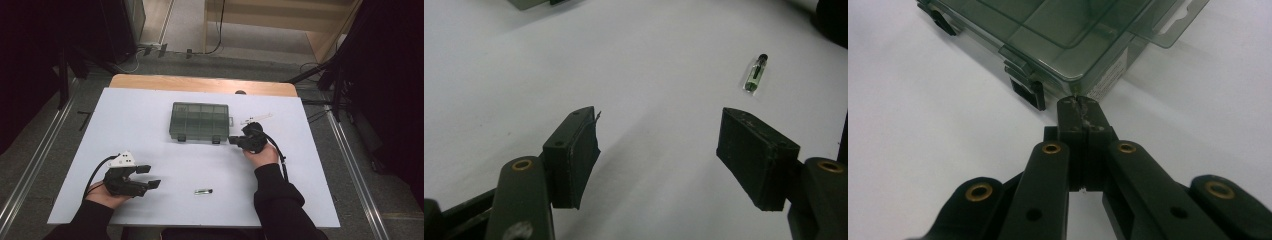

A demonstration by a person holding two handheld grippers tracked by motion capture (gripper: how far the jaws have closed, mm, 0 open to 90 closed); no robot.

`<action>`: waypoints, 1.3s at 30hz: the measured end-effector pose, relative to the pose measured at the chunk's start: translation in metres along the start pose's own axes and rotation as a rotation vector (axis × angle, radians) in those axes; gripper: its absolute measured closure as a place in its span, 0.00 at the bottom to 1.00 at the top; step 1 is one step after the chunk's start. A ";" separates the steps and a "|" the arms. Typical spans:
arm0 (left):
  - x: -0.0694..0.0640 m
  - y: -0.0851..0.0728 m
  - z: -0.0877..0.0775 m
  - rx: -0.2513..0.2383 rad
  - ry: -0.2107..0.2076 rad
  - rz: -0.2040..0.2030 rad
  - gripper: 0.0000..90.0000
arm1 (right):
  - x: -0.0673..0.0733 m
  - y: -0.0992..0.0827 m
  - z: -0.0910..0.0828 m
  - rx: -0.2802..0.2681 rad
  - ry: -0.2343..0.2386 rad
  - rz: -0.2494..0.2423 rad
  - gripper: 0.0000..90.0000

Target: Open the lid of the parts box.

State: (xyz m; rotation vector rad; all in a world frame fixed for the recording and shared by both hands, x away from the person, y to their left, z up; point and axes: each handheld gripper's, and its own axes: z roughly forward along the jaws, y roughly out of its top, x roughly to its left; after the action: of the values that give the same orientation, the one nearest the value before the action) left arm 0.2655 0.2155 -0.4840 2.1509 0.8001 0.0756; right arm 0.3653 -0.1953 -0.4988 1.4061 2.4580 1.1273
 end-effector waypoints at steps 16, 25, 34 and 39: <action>-0.001 0.000 0.001 0.006 -0.004 0.004 0.36 | -0.001 0.000 0.000 0.000 -0.004 -0.006 1.00; -0.001 0.000 0.001 0.007 -0.006 0.005 0.36 | -0.002 0.000 0.000 -0.003 0.001 -0.005 1.00; -0.001 0.000 0.002 0.007 -0.006 0.003 0.36 | -0.001 0.001 -0.002 -0.008 -0.003 -0.016 1.00; 0.000 0.000 0.002 0.004 -0.006 -0.004 0.36 | -0.001 0.002 -0.003 -0.016 -0.003 -0.021 1.00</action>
State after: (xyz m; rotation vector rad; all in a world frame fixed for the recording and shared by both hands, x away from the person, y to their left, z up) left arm 0.2658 0.2145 -0.4853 2.1525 0.8016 0.0653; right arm 0.3659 -0.1966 -0.4959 1.3737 2.4503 1.1375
